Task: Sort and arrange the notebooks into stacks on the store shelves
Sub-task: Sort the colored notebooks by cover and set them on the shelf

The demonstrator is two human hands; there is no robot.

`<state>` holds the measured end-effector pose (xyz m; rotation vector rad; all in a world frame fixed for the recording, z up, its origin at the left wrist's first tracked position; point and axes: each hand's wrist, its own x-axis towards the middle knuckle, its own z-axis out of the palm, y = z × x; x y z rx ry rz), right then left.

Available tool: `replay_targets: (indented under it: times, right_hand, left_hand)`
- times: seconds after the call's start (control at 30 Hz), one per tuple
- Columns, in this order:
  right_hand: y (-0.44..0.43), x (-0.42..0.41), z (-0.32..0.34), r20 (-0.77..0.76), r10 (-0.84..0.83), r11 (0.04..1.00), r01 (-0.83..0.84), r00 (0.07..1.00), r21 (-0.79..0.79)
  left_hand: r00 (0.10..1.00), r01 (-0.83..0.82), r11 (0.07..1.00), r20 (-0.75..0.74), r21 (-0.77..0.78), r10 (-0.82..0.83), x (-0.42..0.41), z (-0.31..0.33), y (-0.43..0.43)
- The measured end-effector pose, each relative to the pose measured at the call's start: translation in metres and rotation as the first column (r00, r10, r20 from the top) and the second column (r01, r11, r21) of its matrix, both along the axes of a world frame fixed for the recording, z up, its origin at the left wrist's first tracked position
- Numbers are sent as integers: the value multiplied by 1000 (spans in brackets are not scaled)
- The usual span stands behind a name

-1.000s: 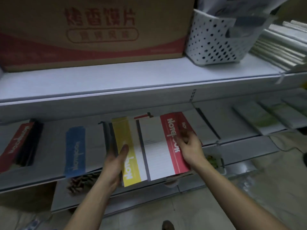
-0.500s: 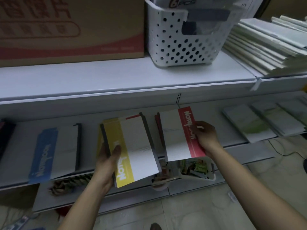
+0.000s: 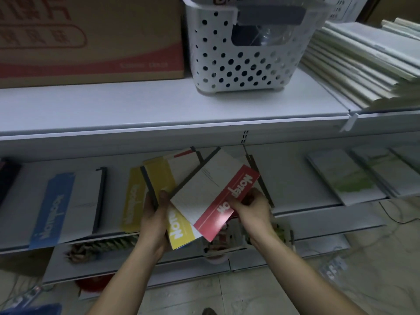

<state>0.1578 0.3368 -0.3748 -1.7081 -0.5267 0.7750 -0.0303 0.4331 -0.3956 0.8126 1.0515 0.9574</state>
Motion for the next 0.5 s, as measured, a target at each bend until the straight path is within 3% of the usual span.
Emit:
replay_targets:
  times: [0.1,0.17,0.23,0.3,0.37,0.43,0.5]
  right_hand:
    - [-5,7,-4,11,34,996,-33,999,-85]
    - [-8,12,-5,59,67,988,-58,996,-140]
    - [-10,24,2,230,-3,989,37,973,-142]
    - [-6,49,15,522,-40,994,89,852,-70]
    - [5,74,32,727,180,982,-81,663,-169]
    - [19,86,48,664,476,880,-305,578,-365]
    - [27,93,56,582,605,797,-407,544,-447]
  left_hand:
    - [999,32,999,0,-28,-32,5,-1,-1]
    - [993,91,993,-86,73,-85,6,-2,-2]
    - [979,170,972,-136,161,-149,6,-2,-2]
    - [956,265,940,-190,215,-226,4,2,1]
    - [924,351,910,-236,222,-299,1,5,7]
    - [904,394,888,-274,237,-328,0,7,12]
    - [914,374,891,-268,257,-306,2,7,14]
